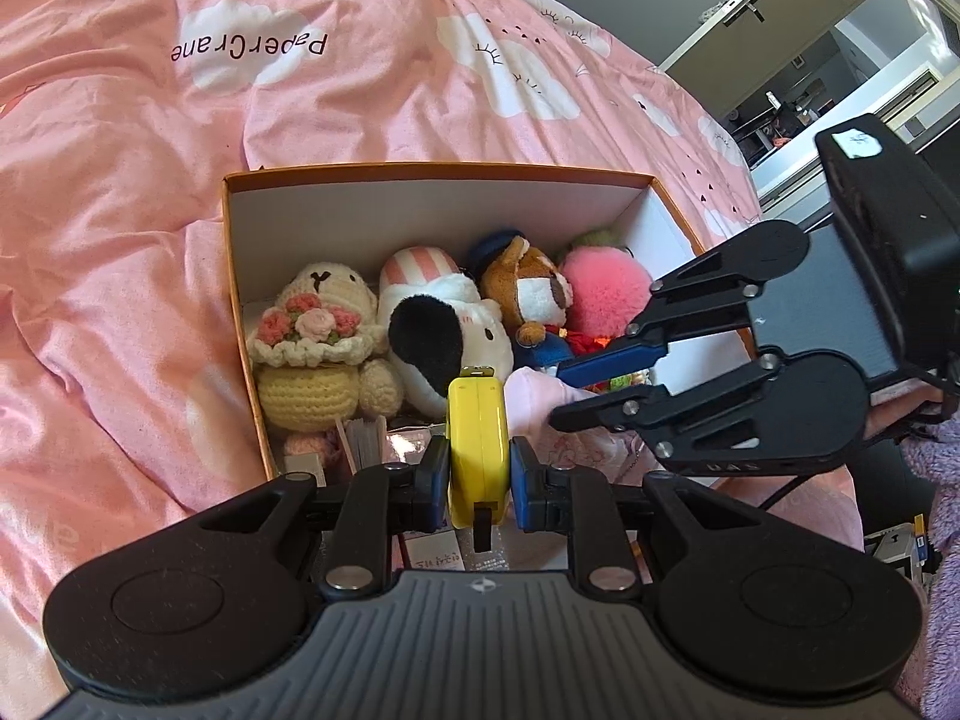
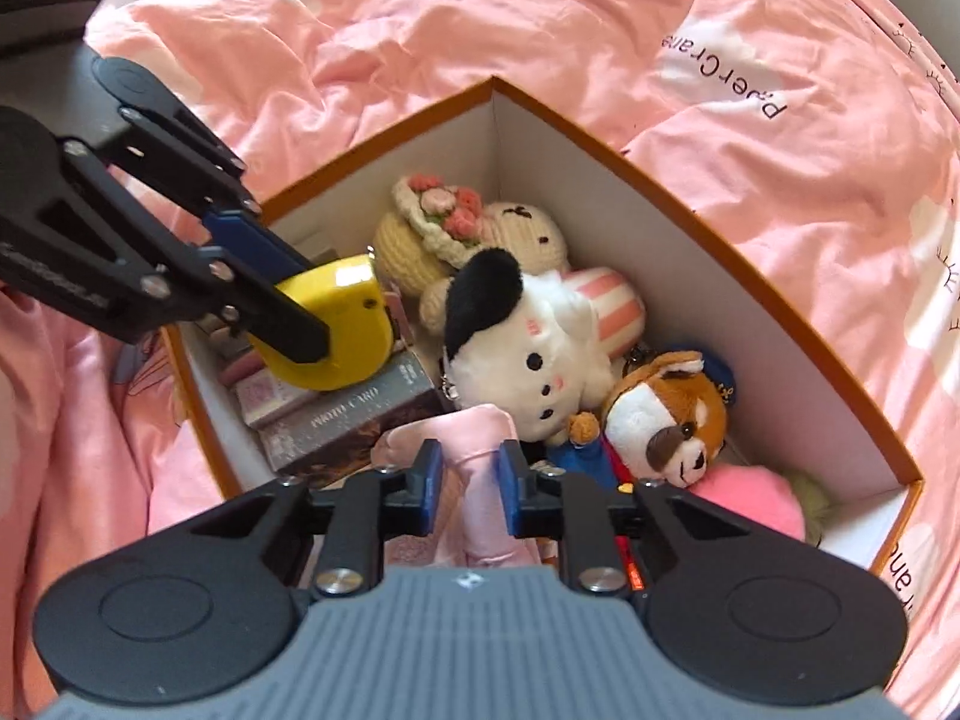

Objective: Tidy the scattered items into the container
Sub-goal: 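Lower the pink pouch into the box and open the right tool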

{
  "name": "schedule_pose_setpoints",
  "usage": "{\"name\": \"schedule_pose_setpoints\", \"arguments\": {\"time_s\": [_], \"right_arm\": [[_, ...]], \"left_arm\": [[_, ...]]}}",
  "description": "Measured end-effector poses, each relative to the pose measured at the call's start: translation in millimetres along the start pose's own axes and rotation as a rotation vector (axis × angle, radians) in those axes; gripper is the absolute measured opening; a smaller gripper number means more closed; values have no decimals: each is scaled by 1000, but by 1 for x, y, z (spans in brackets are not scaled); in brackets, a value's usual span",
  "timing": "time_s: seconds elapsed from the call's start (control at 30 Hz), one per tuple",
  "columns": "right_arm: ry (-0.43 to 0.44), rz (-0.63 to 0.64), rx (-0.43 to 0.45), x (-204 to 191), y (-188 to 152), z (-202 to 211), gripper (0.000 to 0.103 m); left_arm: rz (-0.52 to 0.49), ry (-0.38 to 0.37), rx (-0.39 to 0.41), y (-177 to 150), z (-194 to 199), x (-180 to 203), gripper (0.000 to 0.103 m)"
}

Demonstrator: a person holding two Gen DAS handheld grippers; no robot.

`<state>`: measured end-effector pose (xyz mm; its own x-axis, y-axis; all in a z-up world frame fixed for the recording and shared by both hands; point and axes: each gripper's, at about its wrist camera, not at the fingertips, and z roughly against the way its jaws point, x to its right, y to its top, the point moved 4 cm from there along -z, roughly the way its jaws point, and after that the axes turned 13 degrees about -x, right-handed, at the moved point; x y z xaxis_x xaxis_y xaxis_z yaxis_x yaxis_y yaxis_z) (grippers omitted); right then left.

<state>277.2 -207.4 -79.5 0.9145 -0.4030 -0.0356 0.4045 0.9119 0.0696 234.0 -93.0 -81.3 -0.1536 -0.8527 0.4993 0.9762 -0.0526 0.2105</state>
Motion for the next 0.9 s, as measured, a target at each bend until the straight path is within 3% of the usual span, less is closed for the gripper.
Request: {"name": "schedule_pose_setpoints", "arguments": {"time_s": [0.23,0.67,0.8,0.9], "right_arm": [[134,93,-29,-5,0,-10,18],[16,118,-121,-16,17,-50,20],[-21,95,-78,-18,11,-38,28],[-16,10,6,-7,0,-12,42]], "left_arm": [[3,-1,-9,2,-4,-1,24],[7,-2,-21,4,-8,-5,24],[-17,-7,-31,3,-10,0,24],[-46,-11,-38,2,-12,6,24]]}}
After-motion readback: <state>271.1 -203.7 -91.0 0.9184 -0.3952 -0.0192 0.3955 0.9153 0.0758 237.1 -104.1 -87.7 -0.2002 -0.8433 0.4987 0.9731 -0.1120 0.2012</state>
